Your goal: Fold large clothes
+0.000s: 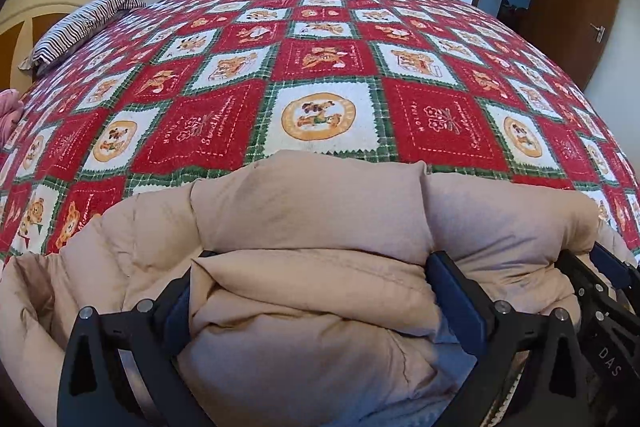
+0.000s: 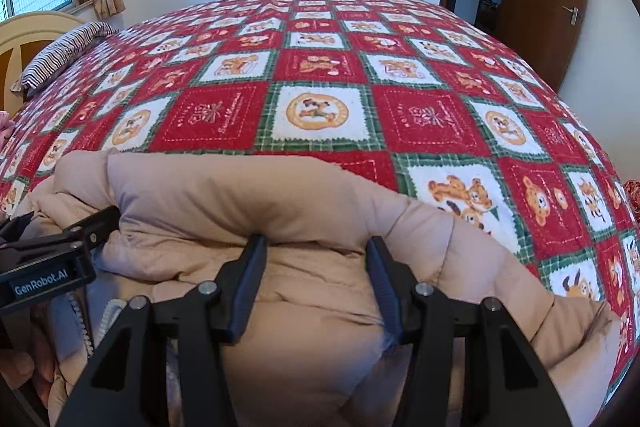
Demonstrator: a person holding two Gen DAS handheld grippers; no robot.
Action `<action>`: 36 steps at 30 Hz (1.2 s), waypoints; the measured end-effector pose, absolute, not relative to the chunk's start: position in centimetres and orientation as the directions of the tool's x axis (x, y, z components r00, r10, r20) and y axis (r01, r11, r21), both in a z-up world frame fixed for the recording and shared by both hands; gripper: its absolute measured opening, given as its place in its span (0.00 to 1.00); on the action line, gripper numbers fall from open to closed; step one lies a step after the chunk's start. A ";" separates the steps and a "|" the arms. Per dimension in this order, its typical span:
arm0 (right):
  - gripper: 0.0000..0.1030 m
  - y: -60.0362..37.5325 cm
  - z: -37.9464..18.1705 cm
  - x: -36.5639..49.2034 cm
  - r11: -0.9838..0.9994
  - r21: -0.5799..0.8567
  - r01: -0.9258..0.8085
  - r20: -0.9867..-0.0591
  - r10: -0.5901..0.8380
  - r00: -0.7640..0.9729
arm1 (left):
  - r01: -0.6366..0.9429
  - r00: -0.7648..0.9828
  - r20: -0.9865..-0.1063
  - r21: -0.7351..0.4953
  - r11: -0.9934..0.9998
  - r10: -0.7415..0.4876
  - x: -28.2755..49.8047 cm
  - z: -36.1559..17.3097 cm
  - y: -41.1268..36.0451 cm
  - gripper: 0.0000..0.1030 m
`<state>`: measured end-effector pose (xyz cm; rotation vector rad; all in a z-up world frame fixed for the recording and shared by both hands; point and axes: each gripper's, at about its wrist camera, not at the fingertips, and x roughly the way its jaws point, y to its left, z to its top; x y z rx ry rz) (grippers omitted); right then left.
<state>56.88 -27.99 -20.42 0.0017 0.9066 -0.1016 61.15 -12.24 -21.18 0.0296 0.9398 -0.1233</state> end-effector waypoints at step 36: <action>0.79 -31.8 -14.5 43.4 0.993 -0.010 0.122 -0.782 -0.083 0.618 | 0.154 0.674 -0.729 -0.019 0.988 -0.119 48.1 -11.4 -0.5 0.99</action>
